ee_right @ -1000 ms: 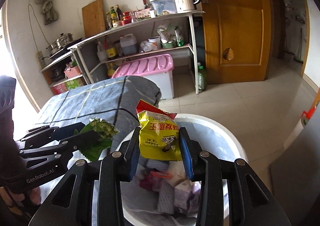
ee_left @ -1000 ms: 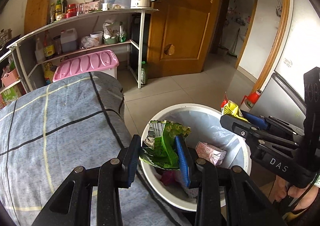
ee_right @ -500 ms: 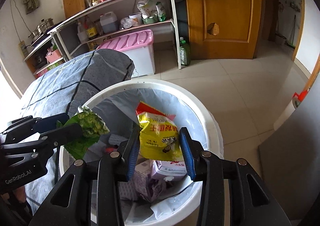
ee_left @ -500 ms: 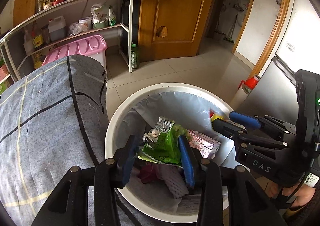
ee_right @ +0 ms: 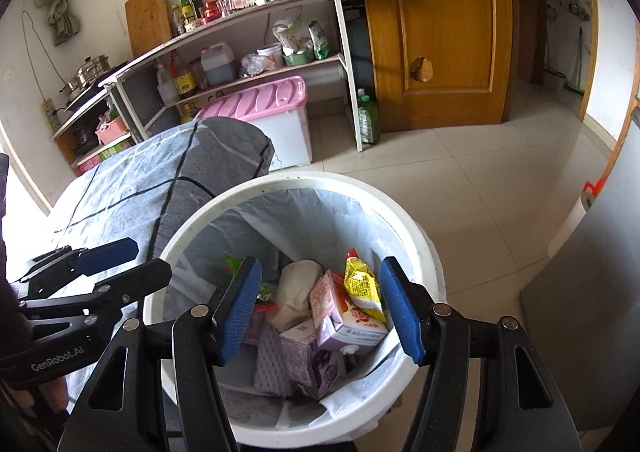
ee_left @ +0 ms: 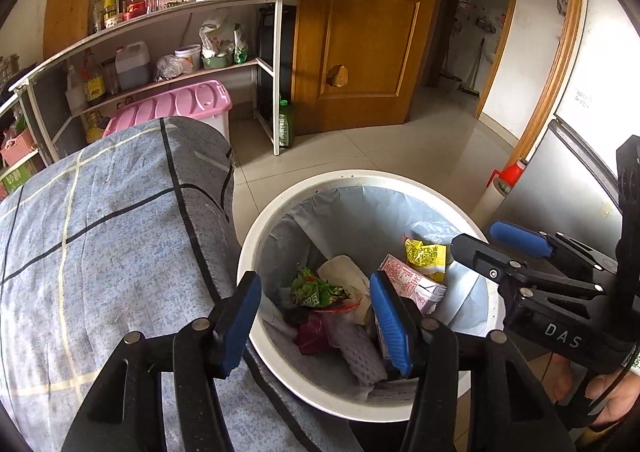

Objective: Collect trash

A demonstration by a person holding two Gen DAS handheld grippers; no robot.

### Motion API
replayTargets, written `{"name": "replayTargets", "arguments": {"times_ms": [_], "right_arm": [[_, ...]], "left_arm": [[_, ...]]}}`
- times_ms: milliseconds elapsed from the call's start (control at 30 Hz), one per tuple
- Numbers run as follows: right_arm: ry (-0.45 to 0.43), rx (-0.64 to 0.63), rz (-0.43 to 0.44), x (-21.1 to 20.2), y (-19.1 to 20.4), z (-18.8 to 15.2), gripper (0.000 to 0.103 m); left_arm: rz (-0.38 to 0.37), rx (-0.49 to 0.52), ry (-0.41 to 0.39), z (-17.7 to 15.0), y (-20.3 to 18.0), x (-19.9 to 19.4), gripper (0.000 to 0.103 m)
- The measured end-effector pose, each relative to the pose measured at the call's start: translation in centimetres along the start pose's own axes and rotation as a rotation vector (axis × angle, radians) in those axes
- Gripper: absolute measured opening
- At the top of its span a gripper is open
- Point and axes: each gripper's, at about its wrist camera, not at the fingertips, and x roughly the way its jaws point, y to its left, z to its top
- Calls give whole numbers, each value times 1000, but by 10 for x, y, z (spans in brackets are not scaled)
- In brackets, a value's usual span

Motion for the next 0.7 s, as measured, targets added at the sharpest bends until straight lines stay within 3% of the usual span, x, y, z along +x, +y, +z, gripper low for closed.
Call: {"name": "replayTargets", "arguments": {"times_ms": [200, 533, 700], "right_arm": [[-71, 6, -38, -29, 12, -13, 62], [-140, 24, -88, -66, 31, -45, 62], [-160, 35, -107, -78, 35, -57, 62]], "left_arm": [[83, 19, -78, -16, -5, -29, 57], [125, -2, -180, -42, -7, -71, 57], [144, -13, -192, -54, -5, -84, 57]]}}
